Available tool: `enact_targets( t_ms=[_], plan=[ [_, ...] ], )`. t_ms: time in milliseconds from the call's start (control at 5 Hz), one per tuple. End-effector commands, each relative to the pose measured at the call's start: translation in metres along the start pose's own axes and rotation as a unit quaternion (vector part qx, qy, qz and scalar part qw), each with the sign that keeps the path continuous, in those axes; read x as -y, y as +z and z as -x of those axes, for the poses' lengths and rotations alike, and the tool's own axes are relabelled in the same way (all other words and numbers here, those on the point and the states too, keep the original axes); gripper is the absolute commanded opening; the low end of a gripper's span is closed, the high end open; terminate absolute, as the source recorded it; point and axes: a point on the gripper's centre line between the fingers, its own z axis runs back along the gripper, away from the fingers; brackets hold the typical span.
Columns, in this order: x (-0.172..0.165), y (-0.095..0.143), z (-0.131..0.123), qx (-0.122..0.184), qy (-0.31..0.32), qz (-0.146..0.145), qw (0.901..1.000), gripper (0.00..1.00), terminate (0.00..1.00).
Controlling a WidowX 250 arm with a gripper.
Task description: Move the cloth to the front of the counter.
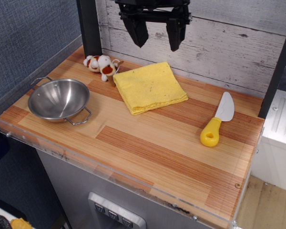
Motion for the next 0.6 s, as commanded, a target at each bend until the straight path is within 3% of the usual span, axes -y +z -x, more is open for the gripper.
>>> enact_targets(
  t_ms=[0,400],
  plan=[
    [-0.024,0.000,-0.031,0.026,0.012,0.007,0.9996,1.00,0.00],
    [-0.029,-0.024,-0.034,0.021,-0.026,-0.021,0.9992,1.00,0.00]
  ],
)
